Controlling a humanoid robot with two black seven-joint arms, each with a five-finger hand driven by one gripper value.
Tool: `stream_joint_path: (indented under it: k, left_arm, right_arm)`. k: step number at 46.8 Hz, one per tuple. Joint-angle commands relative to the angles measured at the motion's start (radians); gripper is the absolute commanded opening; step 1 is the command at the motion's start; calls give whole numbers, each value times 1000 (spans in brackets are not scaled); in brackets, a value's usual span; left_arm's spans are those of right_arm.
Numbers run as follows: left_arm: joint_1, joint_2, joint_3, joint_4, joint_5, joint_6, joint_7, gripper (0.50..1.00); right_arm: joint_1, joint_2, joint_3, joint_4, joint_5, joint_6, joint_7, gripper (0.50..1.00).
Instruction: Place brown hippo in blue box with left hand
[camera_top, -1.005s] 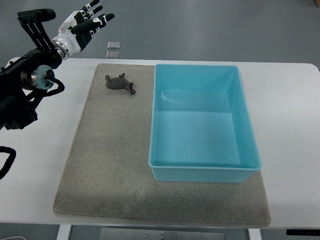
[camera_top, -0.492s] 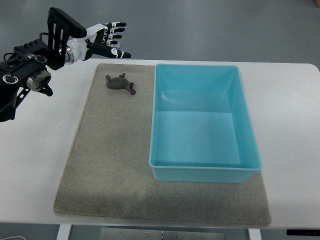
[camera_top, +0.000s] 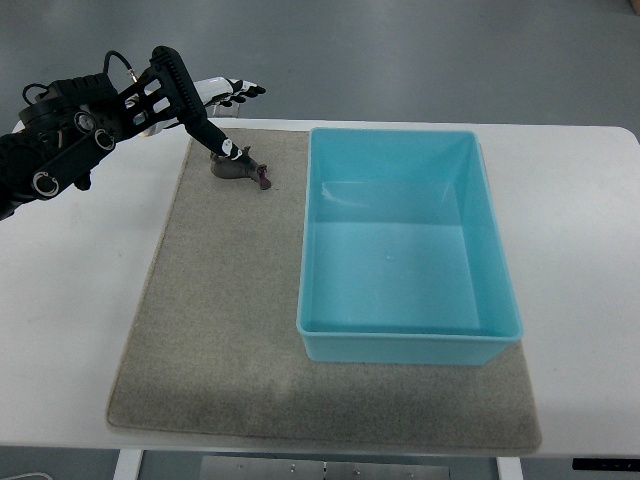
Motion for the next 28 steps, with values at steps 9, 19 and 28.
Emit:
stream_joint_path:
  k: [9,19,28]
  left_arm:
    - [-6,0,76,-16,125,-3,-15,992]
    - [-15,17,84,-11,133,-79,-15,990]
    - [-23,20,122,-5,133,-78,-15,990]
  right_arm:
    - [0,0,0,0,0,0,0,936]
    - [0,0,0,0,0,0,0,936]
    - [0,0,0,0,0,0,0,936]
